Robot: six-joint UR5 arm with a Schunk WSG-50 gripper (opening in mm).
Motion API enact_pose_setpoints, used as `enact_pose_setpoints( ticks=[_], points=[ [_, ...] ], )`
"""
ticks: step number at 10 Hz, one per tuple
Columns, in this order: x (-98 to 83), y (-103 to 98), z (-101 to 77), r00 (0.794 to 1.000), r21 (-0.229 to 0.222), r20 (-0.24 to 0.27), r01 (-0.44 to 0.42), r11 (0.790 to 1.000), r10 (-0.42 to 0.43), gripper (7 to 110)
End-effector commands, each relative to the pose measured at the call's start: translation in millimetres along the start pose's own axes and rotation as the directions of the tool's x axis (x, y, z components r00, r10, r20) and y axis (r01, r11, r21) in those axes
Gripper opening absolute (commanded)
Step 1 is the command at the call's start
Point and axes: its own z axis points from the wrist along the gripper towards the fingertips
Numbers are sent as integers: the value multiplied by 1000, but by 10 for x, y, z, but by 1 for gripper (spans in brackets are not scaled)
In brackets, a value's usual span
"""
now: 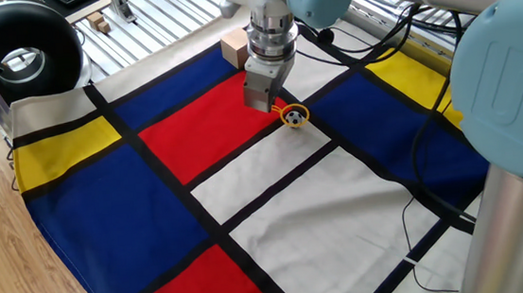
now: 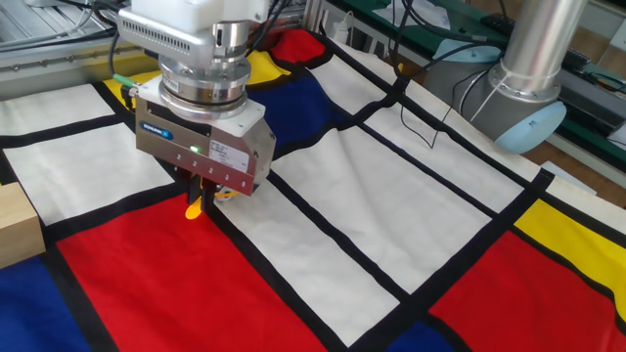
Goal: Attach the bubble ring to the ball
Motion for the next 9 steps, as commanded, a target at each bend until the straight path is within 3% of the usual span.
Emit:
enact_pose_setpoints(
  ticks=[1,9],
  points=[
    [12,8,5,1000,-9,3,-8,1000,8,7],
    [1,-2,63,1000,-6,5,-7,1000,7,7]
  ],
)
